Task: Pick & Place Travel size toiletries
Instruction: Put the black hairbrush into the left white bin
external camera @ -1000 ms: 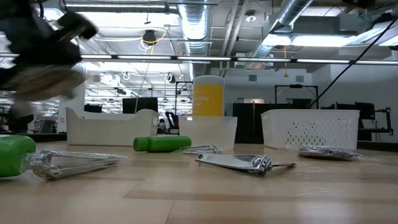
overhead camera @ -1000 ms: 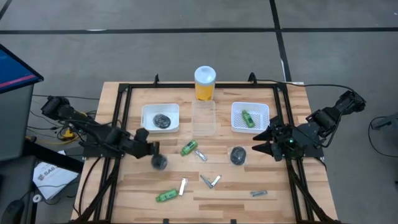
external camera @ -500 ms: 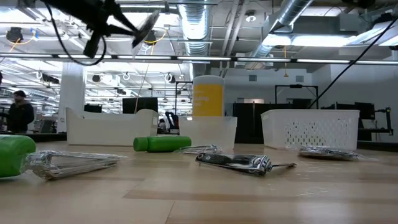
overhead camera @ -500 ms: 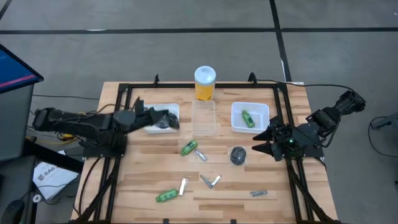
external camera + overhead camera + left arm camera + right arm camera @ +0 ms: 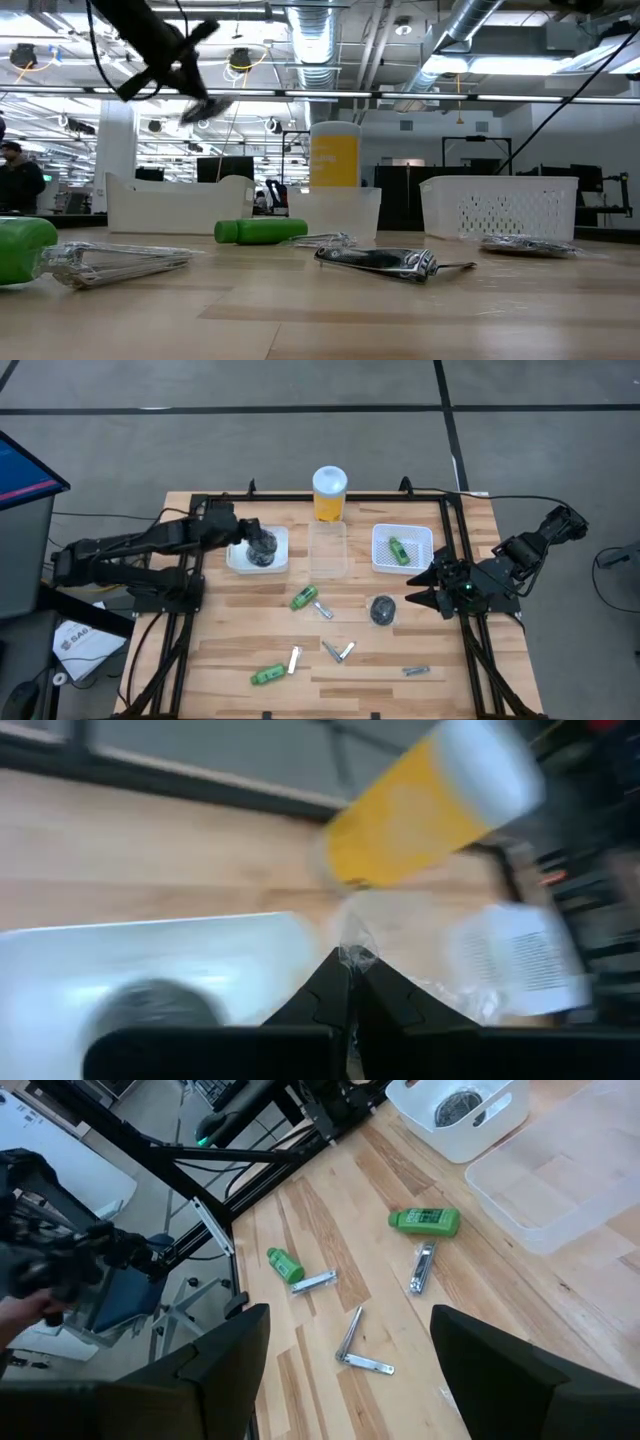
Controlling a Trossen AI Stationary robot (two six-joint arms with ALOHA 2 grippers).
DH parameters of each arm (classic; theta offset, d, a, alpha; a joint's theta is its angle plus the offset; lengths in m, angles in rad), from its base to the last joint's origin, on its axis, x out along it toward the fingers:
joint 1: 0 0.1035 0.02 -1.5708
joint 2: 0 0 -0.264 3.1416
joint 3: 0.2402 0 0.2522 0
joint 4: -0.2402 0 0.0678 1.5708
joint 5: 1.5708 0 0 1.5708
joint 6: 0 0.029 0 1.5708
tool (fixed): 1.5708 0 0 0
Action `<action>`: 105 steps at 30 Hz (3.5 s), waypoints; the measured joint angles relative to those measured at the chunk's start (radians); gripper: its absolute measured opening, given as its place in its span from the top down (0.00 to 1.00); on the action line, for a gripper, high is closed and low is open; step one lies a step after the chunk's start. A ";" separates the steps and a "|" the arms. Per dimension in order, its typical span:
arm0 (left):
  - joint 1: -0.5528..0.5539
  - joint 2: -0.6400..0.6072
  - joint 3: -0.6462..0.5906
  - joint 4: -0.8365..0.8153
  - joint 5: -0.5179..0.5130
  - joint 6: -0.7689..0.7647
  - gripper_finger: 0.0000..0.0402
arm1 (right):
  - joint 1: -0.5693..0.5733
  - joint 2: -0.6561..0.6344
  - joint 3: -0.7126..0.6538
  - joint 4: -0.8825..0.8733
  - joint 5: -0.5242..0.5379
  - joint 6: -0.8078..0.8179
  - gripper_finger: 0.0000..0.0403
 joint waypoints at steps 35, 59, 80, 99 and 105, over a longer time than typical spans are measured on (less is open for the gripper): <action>0.037 0.311 -0.002 -0.063 -0.095 0.098 0.67 | 0.000 0.000 0.000 0.002 0.001 0.001 0.33; -0.297 -0.200 -0.002 0.093 0.123 0.214 0.49 | -0.047 0.148 0.000 -0.262 -0.036 0.477 0.33; -0.393 -0.213 -0.002 0.089 0.118 0.233 0.49 | -0.434 0.553 -0.002 -0.269 -0.270 0.460 0.33; -0.393 -0.213 -0.002 0.096 0.152 0.236 0.49 | -0.512 0.623 -0.295 0.171 -0.405 0.585 0.33; -0.393 -0.213 -0.002 0.101 0.153 0.235 0.49 | -0.509 0.708 -0.290 0.161 -0.401 0.593 0.33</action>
